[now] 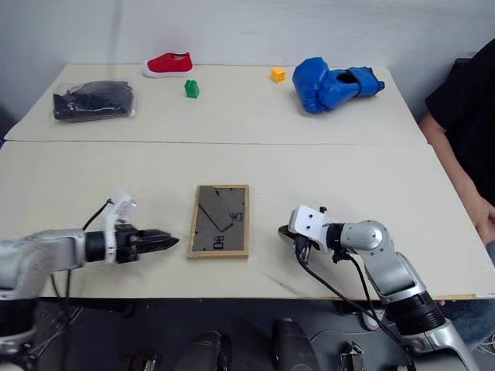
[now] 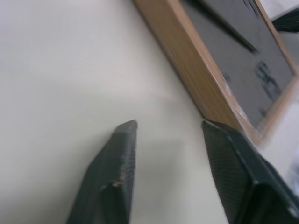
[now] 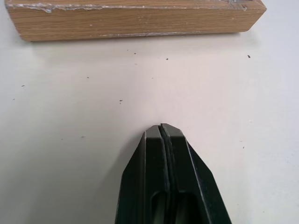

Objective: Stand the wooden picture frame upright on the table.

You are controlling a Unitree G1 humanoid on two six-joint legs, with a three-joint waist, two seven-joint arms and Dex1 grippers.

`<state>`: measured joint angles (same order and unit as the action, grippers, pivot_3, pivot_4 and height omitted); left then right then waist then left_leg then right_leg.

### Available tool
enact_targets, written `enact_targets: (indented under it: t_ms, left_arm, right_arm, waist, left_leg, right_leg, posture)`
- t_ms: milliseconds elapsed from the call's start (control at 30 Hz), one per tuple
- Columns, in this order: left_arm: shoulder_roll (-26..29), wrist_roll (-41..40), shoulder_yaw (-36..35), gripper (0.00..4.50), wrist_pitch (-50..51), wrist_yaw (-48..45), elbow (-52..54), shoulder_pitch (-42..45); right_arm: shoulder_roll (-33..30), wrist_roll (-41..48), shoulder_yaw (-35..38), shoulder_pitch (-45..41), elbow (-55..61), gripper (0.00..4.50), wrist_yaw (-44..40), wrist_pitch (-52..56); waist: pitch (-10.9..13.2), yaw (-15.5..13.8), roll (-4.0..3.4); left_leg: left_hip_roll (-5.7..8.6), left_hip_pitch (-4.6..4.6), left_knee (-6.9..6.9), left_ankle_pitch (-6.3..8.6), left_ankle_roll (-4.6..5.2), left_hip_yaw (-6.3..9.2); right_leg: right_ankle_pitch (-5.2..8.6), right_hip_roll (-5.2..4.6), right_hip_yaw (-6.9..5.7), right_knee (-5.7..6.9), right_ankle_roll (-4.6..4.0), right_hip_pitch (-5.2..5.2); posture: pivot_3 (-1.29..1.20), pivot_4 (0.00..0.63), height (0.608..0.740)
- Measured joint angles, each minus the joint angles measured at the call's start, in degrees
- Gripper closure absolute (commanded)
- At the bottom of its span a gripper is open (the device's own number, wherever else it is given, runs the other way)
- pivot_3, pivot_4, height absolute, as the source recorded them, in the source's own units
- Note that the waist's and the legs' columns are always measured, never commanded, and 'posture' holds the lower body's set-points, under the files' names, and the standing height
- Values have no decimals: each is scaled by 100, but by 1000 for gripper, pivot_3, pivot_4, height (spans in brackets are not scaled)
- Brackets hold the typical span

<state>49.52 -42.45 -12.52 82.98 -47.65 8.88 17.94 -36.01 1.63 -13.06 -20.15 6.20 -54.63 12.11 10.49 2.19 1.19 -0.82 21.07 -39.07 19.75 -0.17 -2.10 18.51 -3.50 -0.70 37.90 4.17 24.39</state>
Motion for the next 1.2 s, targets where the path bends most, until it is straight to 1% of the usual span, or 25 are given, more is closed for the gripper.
enact_targets:
  t_ms: [100, 133, 200, 233, 333, 400, 500, 633, 800, 900, 1000, 1067, 1200]
  left_arm:
    - [-109, -313, 37, 121, 758, 51, -727, 588]
    - [-108, -476, 95, 40, 853, 125, -930, 723]
    - [-129, -775, 210, 40, 913, 355, -1220, 916]
    - [-256, -946, 220, 40, 942, 614, -1421, 1055]
    - [-653, -1351, 211, 40, 930, 1322, -1541, 1245]
    - [-663, -1586, 269, 40, 910, 1614, -1520, 1272]
    - [-915, -1924, 234, 40, 888, 2229, -1538, 1343]
    - [-978, -2783, 578, 40, 820, 3062, -1787, 1566]
    - [-1242, -3832, 634, 40, 815, 3964, -2277, 1625]
    - [-1390, -4300, 641, 40, 828, 4456, -2502, 1674]
    - [-1537, -4613, 586, 692, 841, 4888, -2766, 1745]
    - [-1699, -4798, 529, 1265, 839, 5241, -2963, 1749]
    - [-1833, -5208, 476, 2469, 815, 5725, -3173, 1724]
  right_arm:
    - [126, -1, -149, -104, 52, 4500, -41, 11]
    - [146, -2, -225, -101, 93, 4500, -55, 38]
    - [158, -6, -314, -87, 173, 4500, -99, 80]
    - [158, -14, -358, -83, 237, 4500, -116, 111]
    - [216, -58, -516, -95, 333, 4500, -138, 188]
    - [285, -101, -586, -112, 337, 4500, -127, 199]
    - [372, -178, -685, -194, 336, 4500, -88, 282]
    - [541, -285, -845, -318, 262, 4500, -55, 303]
    - [625, -394, -910, -401, 207, 4500, -16, 302]
    - [647, -418, -926, -411, 205, 4500, 0, 299]
    - [646, -478, -948, -429, 205, 4500, -4, 278]
    - [643, -518, -956, -431, 205, 4500, -12, 229]
    - [590, -527, -958, -421, 206, 4500, -31, 148]
  waist:
    - [0, -59, 0]
    - [0, -75, 1]
    - [0, -101, 0]
    - [-1, -124, -1]
    - [-3, -201, 2]
    - [-6, -205, -1]
    - [-24, -213, -6]
    - [-40, -209, -21]
    - [-50, -201, -30]
    - [-50, -200, -30]
    - [-51, -200, -30]
    - [-51, -194, -29]
    - [-52, -192, -27]
  left_leg:
    - [2, 7, -6, 0, 0, 2]
    - [3, 8, -6, 1, 1, 5]
    - [9, 11, -7, 1, 3, 7]
    - [11, 10, -9, 1, 5, 7]
    - [12, 10, -14, 1, 6, 8]
    - [13, 9, -14, 1, 6, 7]
    - [16, 5, -14, 1, 6, 8]
    - [20, 4, -15, 1, 5, 9]
    - [20, 4, -15, 1, 5, 10]
    - [20, 4, -16, 1, 5, 11]
    - [20, 4, -17, 0, 3, 11]
    - [20, 3, -17, 0, 3, 10]
    - [19, 6, -20, -1, 1, 12]
  right_leg:
    - [0, 0, -3, 4, 0, 2]
    - [0, -3, -4, 7, 1, 1]
    - [-1, -10, -3, 6, 2, 1]
    - [-2, -14, -3, 5, 4, 0]
    - [-4, -14, -3, 1, 6, -3]
    - [-4, -15, -1, 2, 6, -3]
    - [-4, -19, -4, -6, 7, -5]
    - [-4, -21, -3, -5, 7, -6]
    - [-4, -20, -6, -6, 8, -6]
    - [-4, -20, -7, -7, 8, -6]
    - [-4, -20, -9, -11, 8, -6]
    - [-4, -20, -10, -11, 8, -5]
    - [-4, -19, -13, -12, 8, -5]
  posture:
    - [0, 150, 740]
    - [0, 150, 740]
    - [0, 150, 740]
    - [0, 150, 740]
    - [0, 150, 740]
    - [0, 150, 740]
    - [0, 150, 740]
    - [0, 150, 740]
    - [0, 150, 740]
    - [0, 150, 740]
    - [0, 150, 740]
    - [0, 150, 740]
    - [0, 150, 740]
